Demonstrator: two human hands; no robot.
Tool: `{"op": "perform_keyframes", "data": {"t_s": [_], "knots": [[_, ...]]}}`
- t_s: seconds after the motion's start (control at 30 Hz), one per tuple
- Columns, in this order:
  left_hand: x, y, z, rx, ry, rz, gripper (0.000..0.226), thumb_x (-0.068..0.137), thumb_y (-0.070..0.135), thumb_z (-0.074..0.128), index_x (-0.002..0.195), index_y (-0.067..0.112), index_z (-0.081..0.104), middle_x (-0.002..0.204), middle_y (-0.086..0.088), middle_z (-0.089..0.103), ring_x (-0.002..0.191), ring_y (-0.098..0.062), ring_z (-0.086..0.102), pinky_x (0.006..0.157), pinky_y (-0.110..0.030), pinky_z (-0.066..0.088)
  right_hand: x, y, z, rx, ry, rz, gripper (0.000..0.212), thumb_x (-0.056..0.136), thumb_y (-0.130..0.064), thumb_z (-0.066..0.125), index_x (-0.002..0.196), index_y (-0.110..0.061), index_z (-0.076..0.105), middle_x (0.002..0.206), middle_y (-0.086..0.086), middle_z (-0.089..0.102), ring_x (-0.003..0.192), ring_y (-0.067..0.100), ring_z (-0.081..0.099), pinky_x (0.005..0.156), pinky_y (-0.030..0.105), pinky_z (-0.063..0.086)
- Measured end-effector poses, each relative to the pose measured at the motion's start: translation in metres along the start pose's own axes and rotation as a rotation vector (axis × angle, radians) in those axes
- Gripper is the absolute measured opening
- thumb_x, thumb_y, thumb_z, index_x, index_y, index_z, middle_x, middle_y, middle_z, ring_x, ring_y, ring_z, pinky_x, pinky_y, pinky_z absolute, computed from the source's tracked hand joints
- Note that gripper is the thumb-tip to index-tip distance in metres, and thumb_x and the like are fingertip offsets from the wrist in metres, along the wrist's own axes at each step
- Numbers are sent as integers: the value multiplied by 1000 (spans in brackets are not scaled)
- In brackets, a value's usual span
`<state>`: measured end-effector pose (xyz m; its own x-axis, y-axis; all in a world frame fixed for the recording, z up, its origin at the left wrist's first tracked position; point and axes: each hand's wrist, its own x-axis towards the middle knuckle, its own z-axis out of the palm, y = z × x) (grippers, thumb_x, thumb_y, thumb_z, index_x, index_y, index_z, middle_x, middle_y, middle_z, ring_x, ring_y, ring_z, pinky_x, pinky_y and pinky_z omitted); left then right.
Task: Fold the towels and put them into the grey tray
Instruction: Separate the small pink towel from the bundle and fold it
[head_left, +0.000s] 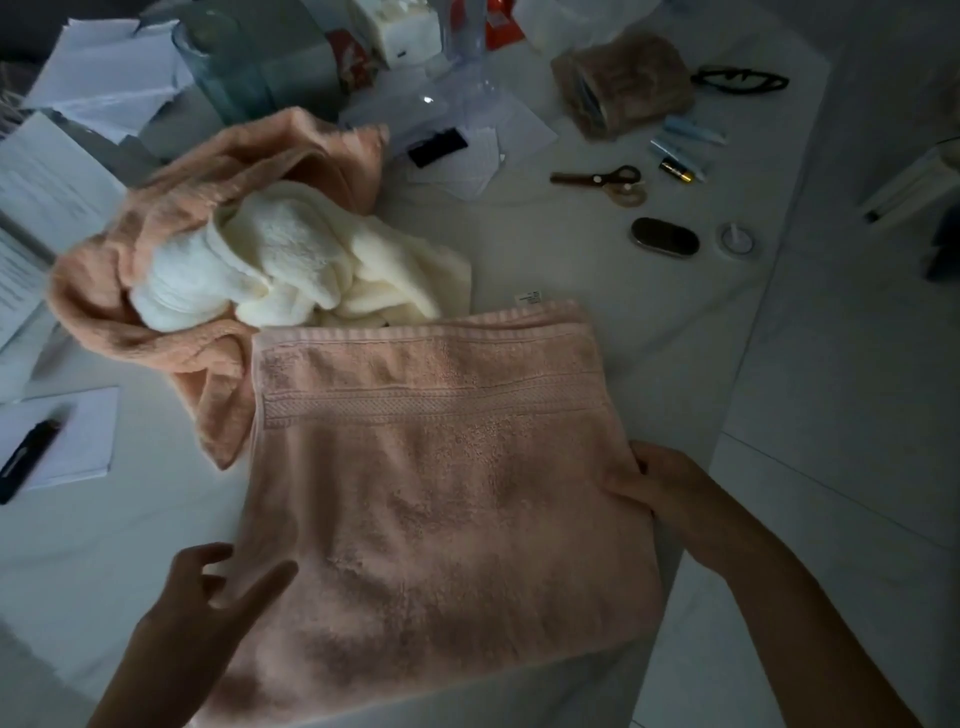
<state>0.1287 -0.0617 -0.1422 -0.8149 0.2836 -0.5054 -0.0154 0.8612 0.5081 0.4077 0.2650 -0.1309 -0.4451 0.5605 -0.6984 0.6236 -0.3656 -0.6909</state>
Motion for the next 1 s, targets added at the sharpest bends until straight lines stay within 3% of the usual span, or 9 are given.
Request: {"op": "perform_keyframes", "data": {"t_s": [0.17, 0.27, 0.4, 0.6, 0.67, 0.77, 0.83, 0.9, 1.0], "knots": [[-34, -29, 1, -157, -15, 7, 68, 44, 56, 87, 88, 18, 53, 78, -11, 68, 70, -27, 65, 60, -35, 49, -24, 22, 3, 73, 56, 60, 29, 90, -12, 65, 120, -15, 64, 109, 5, 74, 101, 24, 70, 97, 49, 52], [-53, -41, 2, -157, -33, 97, 35, 70, 37, 88, 79, 18, 60, 64, -3, 65, 55, -8, 57, 48, -15, 40, -41, 38, 5, 43, 32, 102, 22, 93, -15, 63, 114, -11, 66, 104, 10, 74, 99, 29, 70, 97, 52, 51], [-62, -54, -5, -192, -151, 123, 24, 86, 28, 75, 76, 9, 64, 60, -4, 60, 54, -6, 50, 54, -23, 34, -58, 55, 11, -110, 31, 69, 30, 89, -8, 67, 108, 13, 58, 97, 35, 62, 86, 37, 68, 76, 39, 52], [-73, -60, -5, -390, -173, 61, 19, 87, 28, 70, 73, 16, 76, 66, -2, 74, 56, -10, 66, 52, -21, 49, -90, 74, 20, -114, -28, -31, 21, 88, -20, 70, 100, -38, 66, 99, -7, 73, 88, 4, 67, 74, 27, 50], [-75, -68, -6, -675, -114, 88, 38, 75, 49, 75, 84, 12, 77, 77, -9, 73, 69, -19, 65, 60, -29, 53, -97, 83, 20, -121, 72, -99, 24, 91, -16, 65, 90, -39, 71, 85, -4, 73, 72, 4, 65, 65, 27, 48], [-76, -88, -10, -1024, -255, 153, 49, 88, 41, 65, 121, 5, 68, 124, -15, 68, 114, -25, 64, 88, -46, 57, -110, 100, 17, 33, 242, -189, 21, 93, -7, 58, 93, -25, 70, 85, 4, 71, 76, 15, 65, 63, 26, 52], [-82, -105, -6, -769, -203, 48, 30, 91, 33, 61, 102, 10, 77, 98, -10, 77, 93, -29, 69, 74, -51, 58, -118, 115, 20, 102, 305, -138, 15, 93, -6, 57, 96, -17, 67, 92, 8, 70, 81, 20, 65, 67, 32, 54], [-89, -121, 5, -490, -127, -121, 31, 89, 30, 68, 77, 3, 77, 61, -14, 71, 61, -28, 61, 59, -37, 46, -124, 132, 30, 68, 318, -10, 13, 92, -4, 60, 101, -12, 64, 92, 13, 68, 77, 25, 62, 67, 39, 52], [-102, -130, 5, -423, -112, -144, 27, 87, 29, 72, 66, 13, 77, 54, -17, 67, 49, -19, 58, 57, -32, 43, -131, 147, 44, 6, 334, 70, 20, 89, -5, 64, 107, -13, 61, 89, 8, 68, 73, 26, 62, 68, 42, 52]]}}
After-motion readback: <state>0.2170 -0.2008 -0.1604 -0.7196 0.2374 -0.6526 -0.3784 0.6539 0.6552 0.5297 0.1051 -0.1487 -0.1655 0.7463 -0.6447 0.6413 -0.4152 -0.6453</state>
